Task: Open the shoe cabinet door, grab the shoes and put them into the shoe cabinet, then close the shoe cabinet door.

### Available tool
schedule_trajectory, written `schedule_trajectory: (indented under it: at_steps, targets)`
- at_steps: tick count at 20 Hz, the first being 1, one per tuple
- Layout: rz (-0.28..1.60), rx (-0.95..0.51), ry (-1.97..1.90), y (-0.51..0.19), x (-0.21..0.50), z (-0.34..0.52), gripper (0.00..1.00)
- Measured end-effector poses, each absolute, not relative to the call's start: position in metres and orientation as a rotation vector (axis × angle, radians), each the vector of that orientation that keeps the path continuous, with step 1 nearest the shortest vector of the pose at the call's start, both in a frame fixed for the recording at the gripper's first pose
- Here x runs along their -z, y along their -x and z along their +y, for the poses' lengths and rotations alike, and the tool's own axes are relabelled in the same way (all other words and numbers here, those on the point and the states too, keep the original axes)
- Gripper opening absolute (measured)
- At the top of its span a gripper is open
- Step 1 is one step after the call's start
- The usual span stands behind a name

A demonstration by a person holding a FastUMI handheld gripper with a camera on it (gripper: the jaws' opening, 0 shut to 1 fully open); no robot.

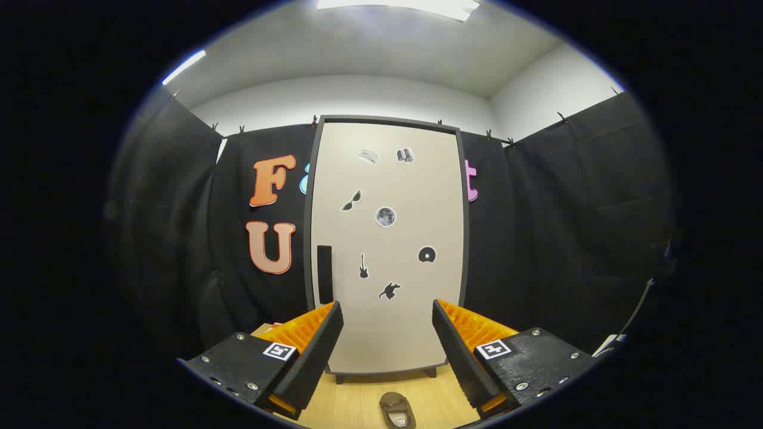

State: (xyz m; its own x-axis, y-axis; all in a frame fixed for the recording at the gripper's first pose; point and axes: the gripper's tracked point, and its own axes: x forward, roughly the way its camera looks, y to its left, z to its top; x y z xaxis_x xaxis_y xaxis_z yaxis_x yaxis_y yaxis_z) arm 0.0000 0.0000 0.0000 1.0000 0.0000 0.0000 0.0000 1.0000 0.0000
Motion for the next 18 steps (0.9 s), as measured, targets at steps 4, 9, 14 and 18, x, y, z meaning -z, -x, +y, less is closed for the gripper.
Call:
schedule_trajectory:
  at_steps: [4,9,14,18]
  targets:
    - [0.010,0.005,0.020,0.0024,0.0037,-0.0012,0.94]
    - [0.020,0.005,0.028,0.0017,0.0040,-0.0027,0.94]
    - [0.024,-0.006,0.028,0.0031,0.0033,-0.0014,0.94]
    - [0.028,-0.015,0.024,0.0014,0.0042,0.0003,0.94]
